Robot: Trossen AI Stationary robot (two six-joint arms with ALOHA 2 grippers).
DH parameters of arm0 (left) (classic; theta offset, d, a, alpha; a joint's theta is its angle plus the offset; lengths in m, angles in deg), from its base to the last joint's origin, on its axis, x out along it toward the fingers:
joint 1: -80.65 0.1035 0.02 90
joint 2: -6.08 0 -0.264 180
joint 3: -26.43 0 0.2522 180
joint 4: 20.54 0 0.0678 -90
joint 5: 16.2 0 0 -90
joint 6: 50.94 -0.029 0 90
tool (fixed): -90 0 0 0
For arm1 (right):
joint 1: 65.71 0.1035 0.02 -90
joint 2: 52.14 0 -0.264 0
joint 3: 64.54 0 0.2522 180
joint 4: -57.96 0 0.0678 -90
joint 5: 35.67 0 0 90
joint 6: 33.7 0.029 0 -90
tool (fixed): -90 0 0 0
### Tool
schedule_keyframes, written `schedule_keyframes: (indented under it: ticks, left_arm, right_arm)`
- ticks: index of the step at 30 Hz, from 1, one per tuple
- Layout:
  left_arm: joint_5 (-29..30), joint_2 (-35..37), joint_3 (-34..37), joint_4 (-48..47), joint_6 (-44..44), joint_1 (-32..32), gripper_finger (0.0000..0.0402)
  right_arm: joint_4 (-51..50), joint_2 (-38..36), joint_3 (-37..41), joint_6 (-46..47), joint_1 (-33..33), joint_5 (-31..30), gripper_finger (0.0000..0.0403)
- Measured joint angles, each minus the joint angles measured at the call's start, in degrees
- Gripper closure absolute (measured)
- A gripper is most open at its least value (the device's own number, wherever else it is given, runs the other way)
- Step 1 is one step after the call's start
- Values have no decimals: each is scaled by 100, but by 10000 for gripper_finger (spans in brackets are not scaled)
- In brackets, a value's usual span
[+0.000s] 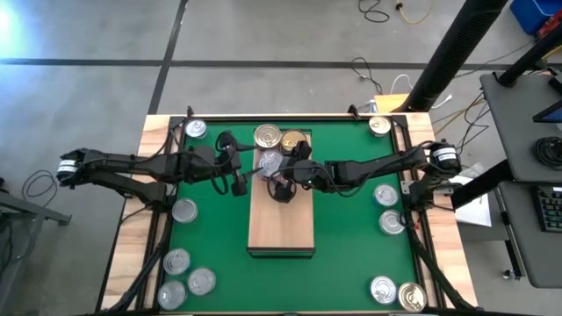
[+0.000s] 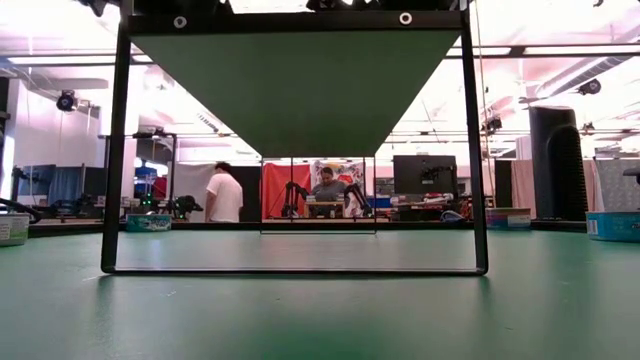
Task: Stack canned seafood by type on shelf
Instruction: Stack the red tuna can on top of the other red tuna can on the shelf
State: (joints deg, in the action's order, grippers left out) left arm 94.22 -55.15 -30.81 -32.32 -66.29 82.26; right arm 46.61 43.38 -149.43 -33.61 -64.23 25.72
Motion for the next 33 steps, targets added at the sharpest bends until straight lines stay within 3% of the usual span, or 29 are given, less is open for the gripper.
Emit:
schedule_keyframes:
  ticks: [10,18,23,27,33]
  left_arm:
    - [-163,-168,-72,573,58,-5,123]
    - [-197,-523,-1006,-489,92,0,123]
    - [-197,-768,-1104,-609,134,10,123]
    - [-197,-951,-1107,-678,136,17,123]
    - [-202,-1100,-1520,-1449,134,17,123]
  right_arm:
    - [373,22,5,-114,-26,164,33]
    - [347,22,40,-119,-42,304,33]
    - [425,133,44,-108,-39,438,32]
    - [508,252,39,37,-48,978,32]
    - [525,237,33,211,-48,1055,32]
